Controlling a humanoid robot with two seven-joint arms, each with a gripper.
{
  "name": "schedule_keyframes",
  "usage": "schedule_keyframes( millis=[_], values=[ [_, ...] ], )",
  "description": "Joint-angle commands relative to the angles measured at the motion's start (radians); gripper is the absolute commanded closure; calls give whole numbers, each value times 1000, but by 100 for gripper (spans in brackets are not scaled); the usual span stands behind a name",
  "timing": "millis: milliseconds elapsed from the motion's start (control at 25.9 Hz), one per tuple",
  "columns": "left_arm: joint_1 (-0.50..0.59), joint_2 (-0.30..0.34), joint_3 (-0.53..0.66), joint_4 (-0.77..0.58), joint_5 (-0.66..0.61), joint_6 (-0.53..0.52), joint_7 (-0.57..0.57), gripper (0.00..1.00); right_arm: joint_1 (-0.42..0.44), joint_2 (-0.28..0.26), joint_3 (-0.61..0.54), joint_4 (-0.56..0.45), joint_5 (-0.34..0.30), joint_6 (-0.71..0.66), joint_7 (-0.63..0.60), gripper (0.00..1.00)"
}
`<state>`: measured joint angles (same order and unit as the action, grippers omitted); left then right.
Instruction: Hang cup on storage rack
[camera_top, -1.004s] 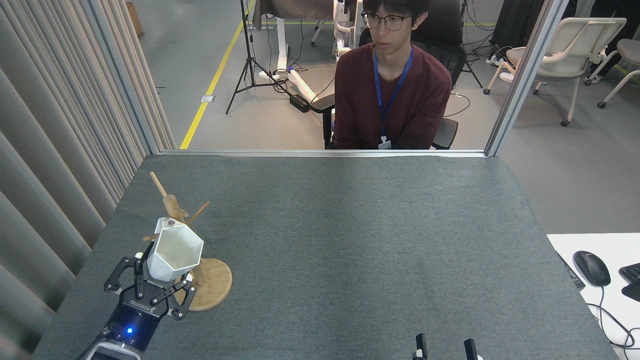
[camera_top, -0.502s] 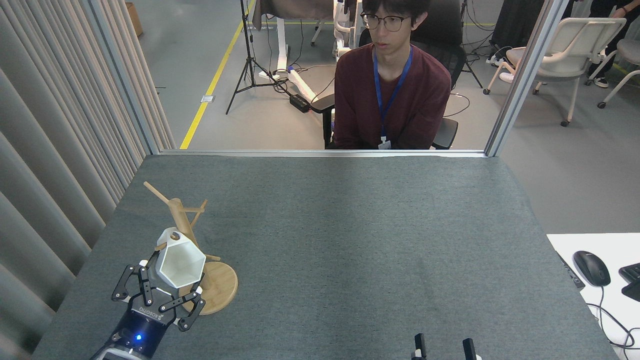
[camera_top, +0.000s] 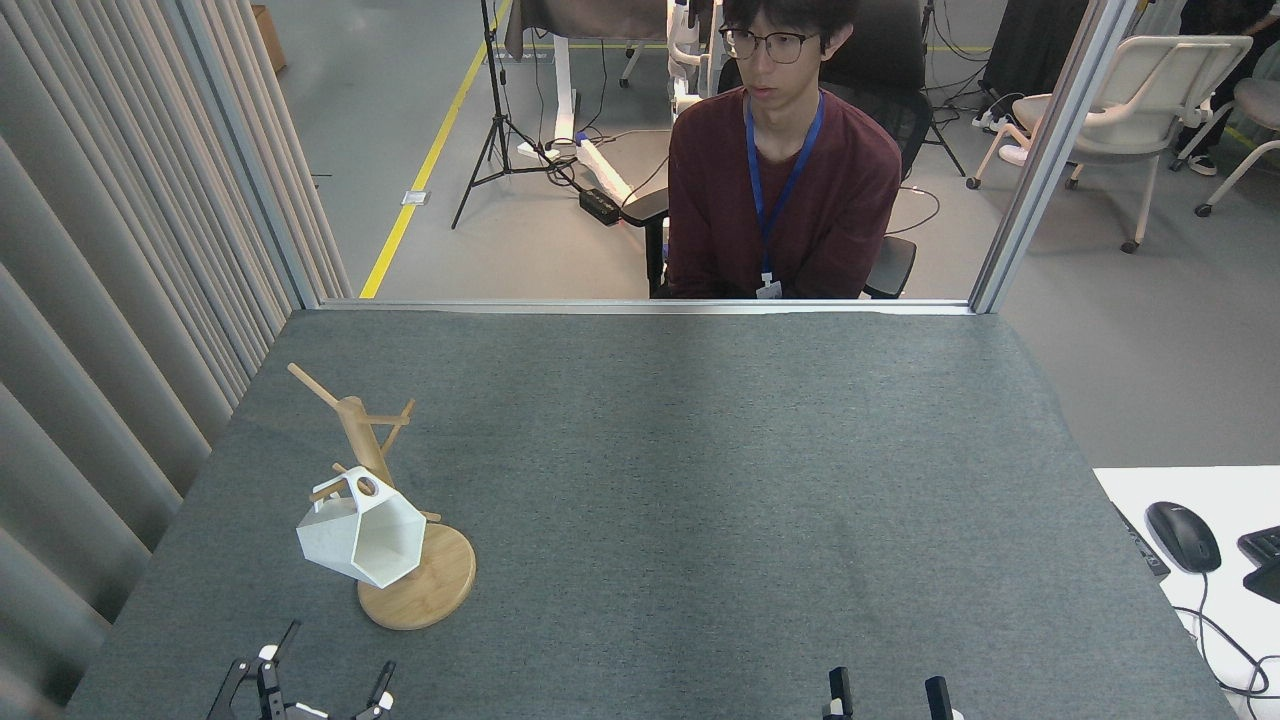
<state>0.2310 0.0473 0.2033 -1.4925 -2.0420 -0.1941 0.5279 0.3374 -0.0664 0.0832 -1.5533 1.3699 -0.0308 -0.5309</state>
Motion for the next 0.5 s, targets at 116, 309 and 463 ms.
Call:
schedule_keyframes(
  millis=[116,309,463],
  values=[
    [134,0,53,-100,373,-96,-16,1,6,-10,6,-14,9,2,2,1],
    [186,31,79,-146,638,-163,-190,1,20,-20,7,-30,87,6,3,1],
    [186,32,80,-176,688,-162,-215,1,48,-20,7,-51,130,8,6,1]
  ],
)
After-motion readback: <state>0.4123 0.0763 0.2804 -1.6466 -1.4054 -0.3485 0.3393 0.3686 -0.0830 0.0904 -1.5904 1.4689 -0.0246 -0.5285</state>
